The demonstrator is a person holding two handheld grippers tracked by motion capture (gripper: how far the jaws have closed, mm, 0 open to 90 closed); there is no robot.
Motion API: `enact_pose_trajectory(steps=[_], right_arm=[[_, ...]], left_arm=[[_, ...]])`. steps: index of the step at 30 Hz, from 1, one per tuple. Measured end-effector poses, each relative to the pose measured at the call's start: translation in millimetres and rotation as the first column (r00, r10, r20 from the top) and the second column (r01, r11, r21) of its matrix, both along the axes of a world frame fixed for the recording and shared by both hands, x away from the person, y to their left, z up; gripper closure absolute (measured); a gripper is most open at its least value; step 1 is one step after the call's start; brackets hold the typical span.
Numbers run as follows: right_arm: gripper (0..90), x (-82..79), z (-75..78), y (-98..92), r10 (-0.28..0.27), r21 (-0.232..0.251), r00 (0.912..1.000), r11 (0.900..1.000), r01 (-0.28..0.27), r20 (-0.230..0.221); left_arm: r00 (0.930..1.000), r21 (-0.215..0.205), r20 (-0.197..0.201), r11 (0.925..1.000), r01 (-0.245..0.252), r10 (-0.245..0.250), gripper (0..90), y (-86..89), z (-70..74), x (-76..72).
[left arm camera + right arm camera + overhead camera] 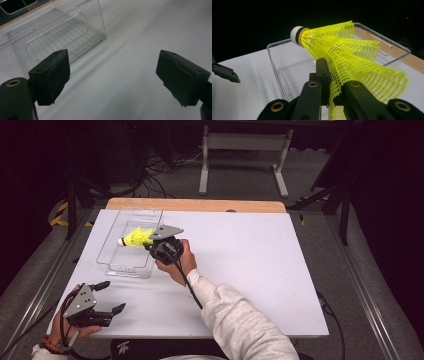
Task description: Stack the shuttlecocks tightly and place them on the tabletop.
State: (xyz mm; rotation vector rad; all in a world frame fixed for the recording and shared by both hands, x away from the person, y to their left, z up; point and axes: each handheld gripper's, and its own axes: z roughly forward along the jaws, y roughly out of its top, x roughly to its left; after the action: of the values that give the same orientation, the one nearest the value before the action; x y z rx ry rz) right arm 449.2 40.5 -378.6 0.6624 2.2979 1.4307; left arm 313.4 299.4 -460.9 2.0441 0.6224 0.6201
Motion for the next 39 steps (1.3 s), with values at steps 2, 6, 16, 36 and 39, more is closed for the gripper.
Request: enact_pose_trajectory(steps=[2, 6, 16, 36, 39], right_arm=[[87.2, 0.5, -0.5, 4.3, 0.006, -0.007, 1.0000, 1.000, -0.006, -0.003], [87.2, 1.6, -2.2, 14.3, 0.024, -0.024, 0.9996, 0.999, -0.024, -0.011], [87.2, 4.7, -1.2, 28.6, 0.047, -0.052, 0.9988, 0.998, -0.048, -0.010], [87.2, 7.8, -14.8, 46.5, 0.068, -0.102, 0.9970, 0.992, -0.071, -0.038], [87.2, 8.0, -17.6, 49.5, 0.075, -0.117, 0.9963, 0.990, -0.079, -0.043]], left_arm=[[1.0000, -0.002, 0.002, 1.0000, 0.001, -0.001, 13.1, 0.0, 0.3, -0.2], [1.0000, -0.004, 0.004, 1.0000, -0.001, 0.001, 13.1, 0.5, 0.4, -0.6], [1.0000, -0.006, 0.002, 1.0000, 0.002, -0.002, 13.1, 0.8, 0.4, -0.4], [0.9999, -0.009, 0.004, 0.9999, 0.010, -0.010, 13.1, 0.1, 1.0, -0.6], [1.0000, -0.009, 0.002, 0.9999, 0.009, -0.009, 13.1, -0.1, 0.8, -0.5]])
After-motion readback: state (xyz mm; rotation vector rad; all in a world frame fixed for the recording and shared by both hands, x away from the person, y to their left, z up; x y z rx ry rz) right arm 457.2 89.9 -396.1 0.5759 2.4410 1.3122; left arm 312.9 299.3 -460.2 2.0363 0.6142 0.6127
